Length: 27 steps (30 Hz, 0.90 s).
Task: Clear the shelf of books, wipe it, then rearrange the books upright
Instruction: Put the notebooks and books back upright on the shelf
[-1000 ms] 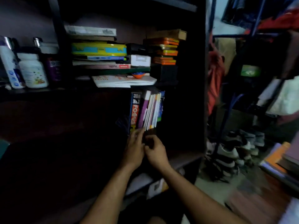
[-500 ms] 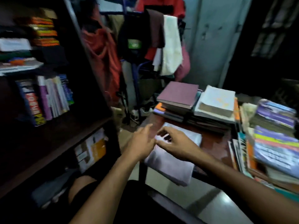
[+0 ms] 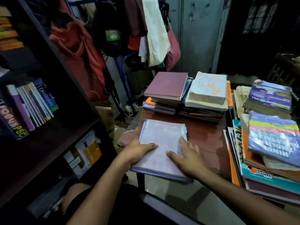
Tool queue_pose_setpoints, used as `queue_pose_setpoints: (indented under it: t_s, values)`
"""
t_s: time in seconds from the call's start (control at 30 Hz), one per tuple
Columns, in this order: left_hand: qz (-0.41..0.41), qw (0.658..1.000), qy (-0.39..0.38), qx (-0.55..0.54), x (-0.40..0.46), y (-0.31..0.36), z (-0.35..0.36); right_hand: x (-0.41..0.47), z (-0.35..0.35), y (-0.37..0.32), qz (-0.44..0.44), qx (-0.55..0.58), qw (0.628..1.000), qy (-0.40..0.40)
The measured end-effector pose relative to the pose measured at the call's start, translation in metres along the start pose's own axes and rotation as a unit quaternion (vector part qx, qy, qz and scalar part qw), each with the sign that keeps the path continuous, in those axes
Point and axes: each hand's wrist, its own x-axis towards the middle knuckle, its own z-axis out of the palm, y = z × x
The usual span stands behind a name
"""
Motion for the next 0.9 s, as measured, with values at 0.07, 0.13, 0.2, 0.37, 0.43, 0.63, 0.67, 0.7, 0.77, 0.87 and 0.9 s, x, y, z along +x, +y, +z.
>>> queue_pose_setpoints:
  t_s: [0.07, 0.13, 0.2, 0.37, 0.43, 0.63, 0.67, 0.7, 0.77, 0.87, 0.9]
  values:
    - [0.026, 0.998, 0.042, -0.045, -0.009, 0.0, -0.006, 0.003, 0.006, -0.013, 0.002, 0.064, 0.998, 0.005]
    - [0.062, 0.992, 0.105, -0.042, -0.023, -0.003, -0.021, 0.008, 0.017, -0.03, -0.01, 0.131, 0.991, 0.007]
    - [0.122, 0.982, 0.134, -0.059, -0.039, -0.011, -0.044, 0.01, 0.025, -0.055, -0.055, 0.189, 0.98, 0.013]
    - [0.181, 0.935, 0.24, -0.189, -0.089, -0.039, -0.141, 0.023, 0.048, -0.161, -0.23, 0.207, 0.951, -0.001]
    - [0.161, 0.91, 0.294, -0.242, -0.108, -0.055, -0.187, 0.03, 0.068, -0.217, -0.297, 0.163, 0.94, -0.038]
    - [0.045, 0.899, 0.389, -0.197, -0.151, -0.131, -0.298, 0.047, 0.164, -0.347, -0.39, -0.019, 0.892, -0.228]
    - [0.031, 0.901, 0.394, -0.177, -0.157, -0.146, -0.309, 0.048, 0.183, -0.355, -0.393, -0.05, 0.882, -0.254]
    - [0.016, 0.898, 0.399, -0.184, -0.163, -0.161, -0.32, 0.047, 0.203, -0.361, -0.399, -0.073, 0.872, -0.273]
    - [0.001, 0.887, 0.406, -0.221, -0.17, -0.185, -0.333, 0.044, 0.235, -0.363, -0.411, -0.084, 0.87, -0.261]
    - [0.023, 0.872, 0.424, -0.242, -0.166, -0.205, -0.336, 0.043, 0.25, -0.359, -0.418, -0.057, 0.881, -0.215]
    - [0.028, 0.87, 0.434, -0.233, -0.162, -0.209, -0.335, 0.044, 0.251, -0.36, -0.42, -0.061, 0.881, -0.209]
